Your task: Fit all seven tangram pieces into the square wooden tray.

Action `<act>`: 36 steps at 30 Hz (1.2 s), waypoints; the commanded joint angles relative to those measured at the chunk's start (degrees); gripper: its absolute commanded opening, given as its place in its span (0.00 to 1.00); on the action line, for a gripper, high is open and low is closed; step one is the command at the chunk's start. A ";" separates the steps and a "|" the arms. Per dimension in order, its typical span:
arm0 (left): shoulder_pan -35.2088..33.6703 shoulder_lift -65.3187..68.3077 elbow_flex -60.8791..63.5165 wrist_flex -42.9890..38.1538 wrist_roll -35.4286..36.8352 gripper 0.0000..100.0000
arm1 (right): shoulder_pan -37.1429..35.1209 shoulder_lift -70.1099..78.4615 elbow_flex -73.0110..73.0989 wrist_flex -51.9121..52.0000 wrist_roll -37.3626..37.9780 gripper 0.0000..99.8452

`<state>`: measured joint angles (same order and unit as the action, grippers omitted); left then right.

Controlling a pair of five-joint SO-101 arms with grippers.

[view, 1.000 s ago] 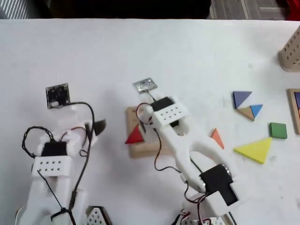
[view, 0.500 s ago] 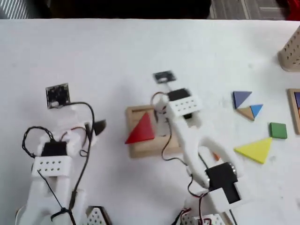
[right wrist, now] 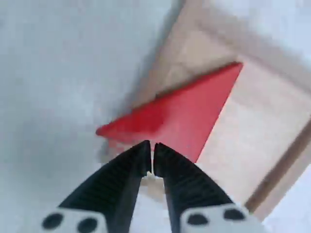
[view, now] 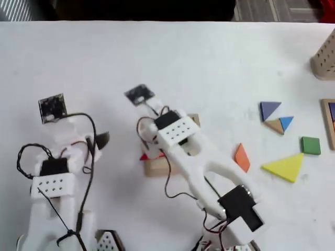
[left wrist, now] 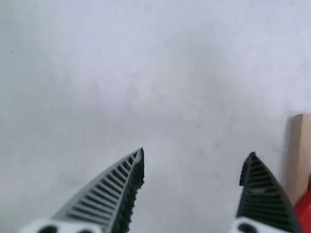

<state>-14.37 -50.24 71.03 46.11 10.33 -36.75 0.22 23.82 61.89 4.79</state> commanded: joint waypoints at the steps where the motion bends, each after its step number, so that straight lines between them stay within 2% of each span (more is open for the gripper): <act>1: -0.66 -0.31 -2.90 -1.58 0.97 0.32 | 2.51 -0.48 -1.05 -7.34 0.97 0.02; 8: -0.66 -0.31 -2.90 -1.58 0.88 0.32 | 3.74 8.48 -0.97 -10.15 1.14 0.02; 10: -0.57 -0.31 -2.90 -1.58 0.79 0.32 | 4.70 8.84 -0.97 -9.89 4.40 0.02; 13: -0.57 -0.31 -2.90 -1.58 0.79 0.32 | 7.60 8.75 -1.05 -9.10 9.58 0.02; 21: -0.48 -0.31 -2.90 -1.58 0.70 0.32 | 16.13 5.76 -0.62 -7.60 10.11 0.02; 29: -0.48 -0.31 -2.90 -1.58 0.62 0.32 | 13.49 -7.78 0.44 3.03 9.85 0.02; 36: -0.48 -0.31 -2.90 -1.58 0.62 0.32 | 12.88 -15.60 15.56 -0.75 9.93 0.02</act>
<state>-14.37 -50.24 71.03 46.11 10.33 -23.12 -12.18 34.64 63.56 14.20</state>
